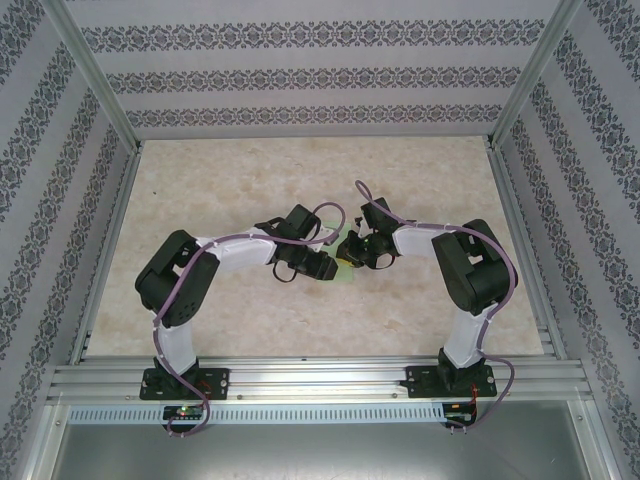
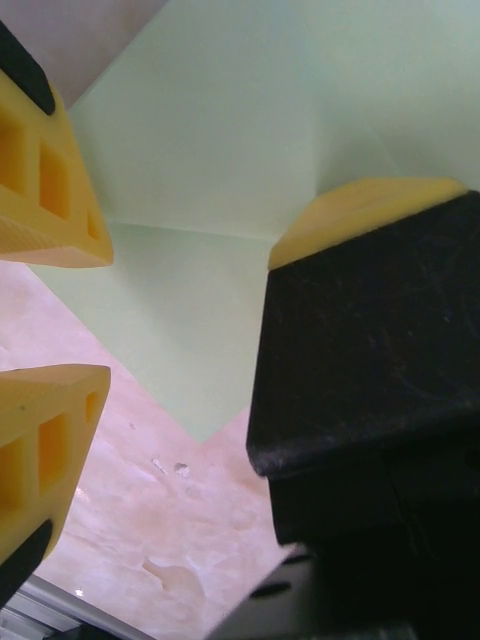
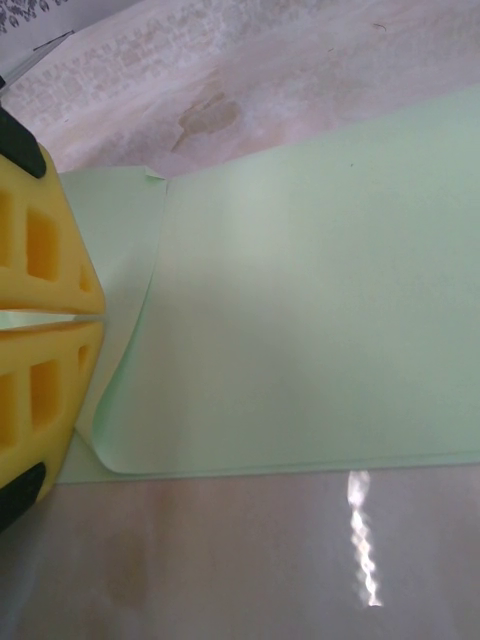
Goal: Fold a paper plane with a square sheet of paper (fold left side to right side)
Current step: Fold the triangle a second time at the center of the table.
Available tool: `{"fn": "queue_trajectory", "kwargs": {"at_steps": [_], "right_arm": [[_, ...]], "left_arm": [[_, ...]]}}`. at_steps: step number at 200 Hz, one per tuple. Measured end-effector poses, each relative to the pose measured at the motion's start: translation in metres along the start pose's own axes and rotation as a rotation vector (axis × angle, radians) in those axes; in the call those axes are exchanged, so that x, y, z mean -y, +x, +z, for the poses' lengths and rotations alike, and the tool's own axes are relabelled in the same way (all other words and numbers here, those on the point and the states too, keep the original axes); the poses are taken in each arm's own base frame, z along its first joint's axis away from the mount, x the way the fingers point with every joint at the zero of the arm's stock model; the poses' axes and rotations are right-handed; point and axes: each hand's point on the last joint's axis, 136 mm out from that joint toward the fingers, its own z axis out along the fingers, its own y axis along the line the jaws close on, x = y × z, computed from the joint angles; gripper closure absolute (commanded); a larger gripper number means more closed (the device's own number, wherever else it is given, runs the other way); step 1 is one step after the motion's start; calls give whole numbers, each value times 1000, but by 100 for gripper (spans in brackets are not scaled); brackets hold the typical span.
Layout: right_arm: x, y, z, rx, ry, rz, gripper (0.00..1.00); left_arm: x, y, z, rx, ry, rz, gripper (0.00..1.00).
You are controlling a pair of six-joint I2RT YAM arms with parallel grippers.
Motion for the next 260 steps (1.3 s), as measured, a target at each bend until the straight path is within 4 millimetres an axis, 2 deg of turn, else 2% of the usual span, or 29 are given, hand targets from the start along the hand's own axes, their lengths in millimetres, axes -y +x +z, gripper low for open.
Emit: {"fn": "queue_trajectory", "kwargs": {"at_steps": [75,160,260], "right_arm": [[0,0,0,0,0,-1,86],[0,0,0,0,0,-2,86],[0,0,0,-1,1,-18,86]], "left_arm": [[-11,9,6,-21,-31,-16,68],[-16,16,10,-31,-38,-22,68],[-16,22,9,36,-19,11,68]]}}
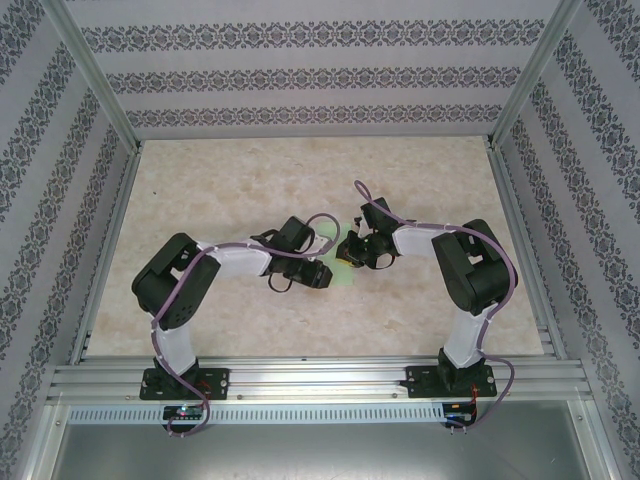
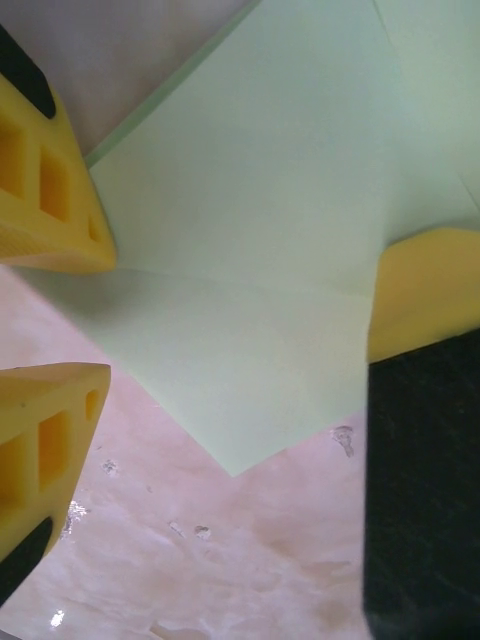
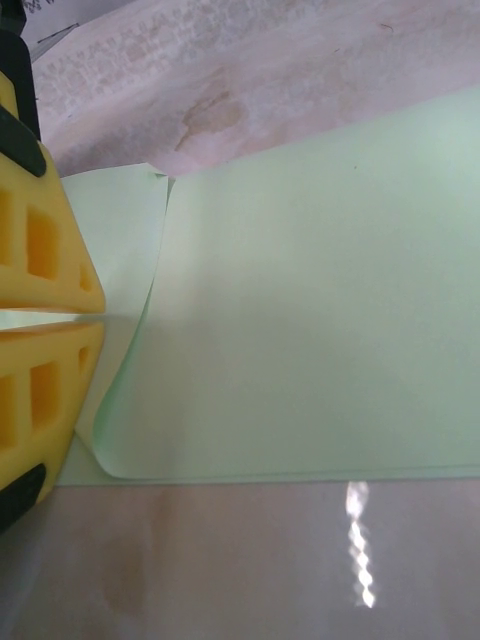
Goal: Fold a paper plane with a square sheet of paper (fold left side to right side)
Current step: Fold the triangle a second time at the center of the table.
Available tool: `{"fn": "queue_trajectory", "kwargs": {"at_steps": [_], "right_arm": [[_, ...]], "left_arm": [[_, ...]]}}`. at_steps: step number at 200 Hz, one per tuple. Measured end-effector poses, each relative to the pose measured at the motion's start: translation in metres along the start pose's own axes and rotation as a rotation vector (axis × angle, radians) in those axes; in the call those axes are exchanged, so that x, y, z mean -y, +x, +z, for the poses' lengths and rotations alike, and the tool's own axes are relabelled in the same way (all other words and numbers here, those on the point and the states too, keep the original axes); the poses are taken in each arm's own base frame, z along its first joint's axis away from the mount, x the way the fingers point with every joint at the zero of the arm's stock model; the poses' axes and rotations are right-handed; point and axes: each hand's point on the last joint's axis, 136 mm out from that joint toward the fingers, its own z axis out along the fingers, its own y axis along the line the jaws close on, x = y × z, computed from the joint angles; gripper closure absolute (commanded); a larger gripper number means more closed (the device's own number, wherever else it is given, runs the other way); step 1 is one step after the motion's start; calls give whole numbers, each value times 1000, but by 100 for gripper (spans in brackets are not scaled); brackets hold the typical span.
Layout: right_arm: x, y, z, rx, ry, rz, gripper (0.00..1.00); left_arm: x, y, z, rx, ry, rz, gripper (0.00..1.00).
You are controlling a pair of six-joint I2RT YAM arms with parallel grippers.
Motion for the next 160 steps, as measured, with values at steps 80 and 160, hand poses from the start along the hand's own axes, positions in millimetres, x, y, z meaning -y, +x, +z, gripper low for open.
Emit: {"fn": "queue_trajectory", "kwargs": {"at_steps": [80,160], "right_arm": [[0,1,0,-7,2,3,86],[0,1,0,-7,1,3,86]], "left_arm": [[1,22,-11,-29,-24,-17,68],[14,-12,-39,24,0,-58,67]]}}
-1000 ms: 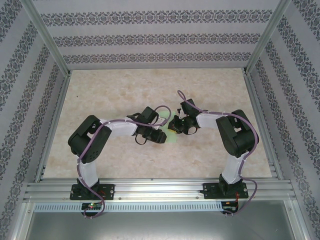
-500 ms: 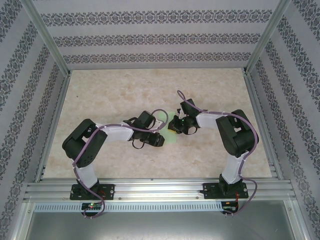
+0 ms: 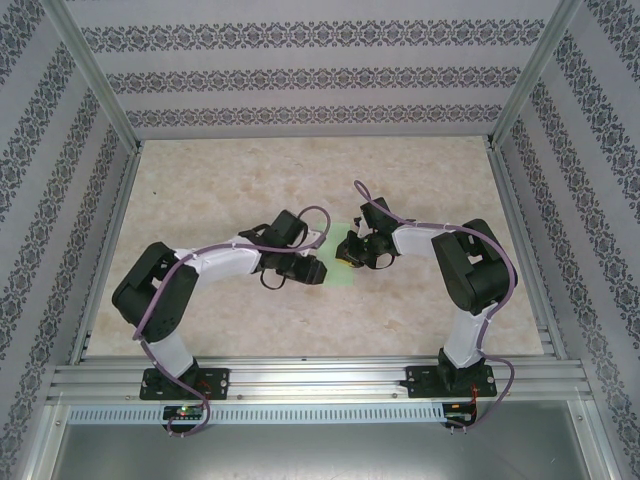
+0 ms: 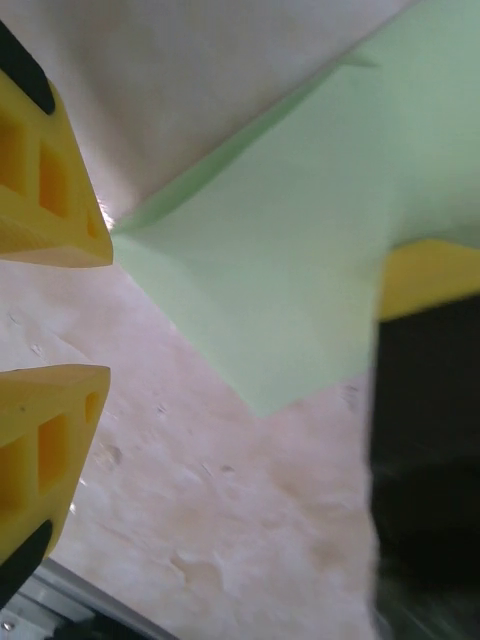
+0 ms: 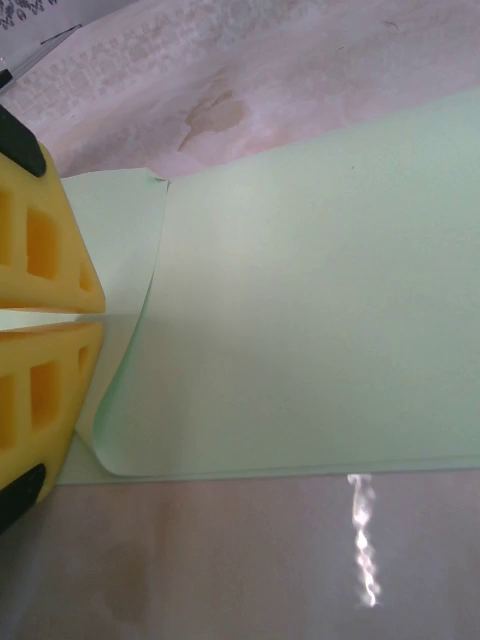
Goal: Fold a paper plane with a square sheet of paper (fold left side to right side)
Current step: Fold the triangle a second time at the center of the table.
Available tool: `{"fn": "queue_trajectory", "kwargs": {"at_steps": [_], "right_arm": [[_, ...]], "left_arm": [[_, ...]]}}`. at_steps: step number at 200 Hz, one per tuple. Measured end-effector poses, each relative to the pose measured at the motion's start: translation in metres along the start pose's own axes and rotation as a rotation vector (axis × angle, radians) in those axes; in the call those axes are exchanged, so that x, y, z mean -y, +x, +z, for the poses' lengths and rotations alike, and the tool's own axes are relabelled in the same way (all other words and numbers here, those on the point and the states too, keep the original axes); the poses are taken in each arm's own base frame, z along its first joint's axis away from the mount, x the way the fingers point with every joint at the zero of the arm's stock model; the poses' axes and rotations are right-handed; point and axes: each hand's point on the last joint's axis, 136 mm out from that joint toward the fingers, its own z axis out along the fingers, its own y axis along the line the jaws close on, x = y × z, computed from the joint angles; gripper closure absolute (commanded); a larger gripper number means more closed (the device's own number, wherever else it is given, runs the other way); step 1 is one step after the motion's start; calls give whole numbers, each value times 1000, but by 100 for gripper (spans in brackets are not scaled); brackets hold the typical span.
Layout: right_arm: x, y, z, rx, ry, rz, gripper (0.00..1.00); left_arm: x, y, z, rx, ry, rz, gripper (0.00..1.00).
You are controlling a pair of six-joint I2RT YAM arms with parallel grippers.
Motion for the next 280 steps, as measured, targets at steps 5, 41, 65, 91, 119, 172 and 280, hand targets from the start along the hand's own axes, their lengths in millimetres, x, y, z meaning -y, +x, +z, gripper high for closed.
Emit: {"fn": "queue_trajectory", "kwargs": {"at_steps": [5,41,65,91,119,172,280], "right_arm": [[0,0,0,0,0,0,86],[0,0,0,0,0,0,86],[0,0,0,0,0,0,86],[0,0,0,-1,-2,0,86],[-1,0,0,-2,-5,-1,86],[-7,2,-12,11,-8,-15,87],[-24,40,-1,-69,-40,-25,89]], "left_arm": [[2,-4,-1,8,9,1,67],[8,-17,6,13,40,9,68],[-2,-9,21,-28,33,-13,68],[-8,-1,29,-58,31,-29,68],[-10,2,30,-65,27,-33,68],[-18,15,34,-84,13,-46,68],[-19,15,35,-79,10,-42,68]]}}
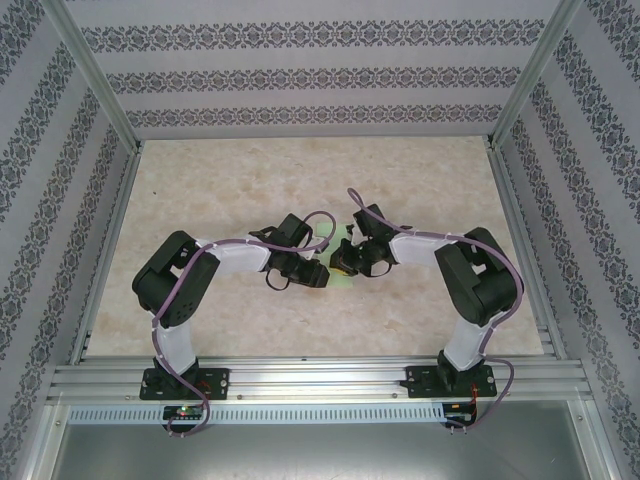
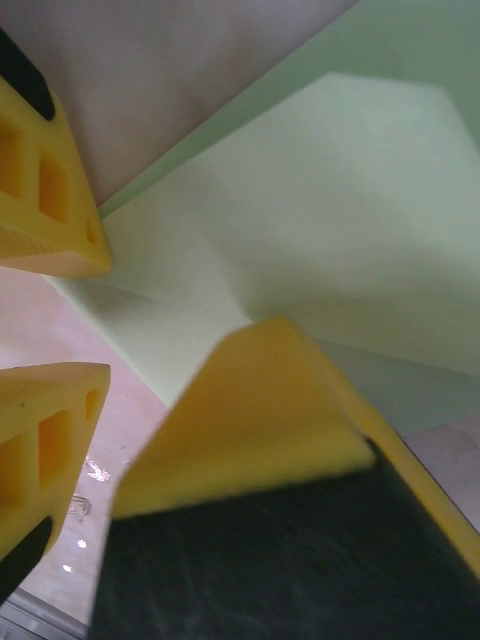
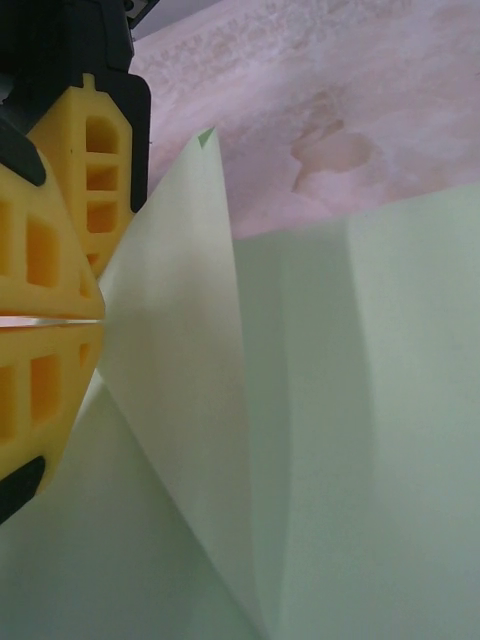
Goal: Fold a paper plane with a square sheet of paper (fold left side to right side)
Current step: Fold the triangle a second time at the center of the table.
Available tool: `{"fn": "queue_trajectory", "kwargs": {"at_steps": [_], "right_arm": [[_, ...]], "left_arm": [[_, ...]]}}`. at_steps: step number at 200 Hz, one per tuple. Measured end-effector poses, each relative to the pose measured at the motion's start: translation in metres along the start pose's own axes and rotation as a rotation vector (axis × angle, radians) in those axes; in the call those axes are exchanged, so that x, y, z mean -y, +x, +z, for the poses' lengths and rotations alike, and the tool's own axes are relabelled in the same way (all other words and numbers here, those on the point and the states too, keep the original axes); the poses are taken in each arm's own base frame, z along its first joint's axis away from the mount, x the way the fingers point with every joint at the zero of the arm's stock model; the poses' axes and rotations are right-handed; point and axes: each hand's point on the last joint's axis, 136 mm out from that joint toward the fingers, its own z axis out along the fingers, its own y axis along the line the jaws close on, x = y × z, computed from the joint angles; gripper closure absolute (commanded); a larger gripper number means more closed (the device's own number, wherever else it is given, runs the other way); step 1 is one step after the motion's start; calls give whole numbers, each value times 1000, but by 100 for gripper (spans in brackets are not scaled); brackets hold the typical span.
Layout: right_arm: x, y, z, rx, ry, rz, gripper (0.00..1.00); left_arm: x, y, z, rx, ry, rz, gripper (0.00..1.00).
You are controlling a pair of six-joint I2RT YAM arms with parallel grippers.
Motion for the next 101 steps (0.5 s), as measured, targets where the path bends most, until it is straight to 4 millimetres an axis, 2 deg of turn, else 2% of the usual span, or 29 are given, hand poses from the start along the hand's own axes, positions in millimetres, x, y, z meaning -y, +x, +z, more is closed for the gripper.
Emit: {"fn": "queue_trajectory", "kwargs": {"at_steps": [101], "right_arm": [[5,3,14,-36,9,28,89]], "left_arm": [[-1,0,0,1,-6,1,69]]}}
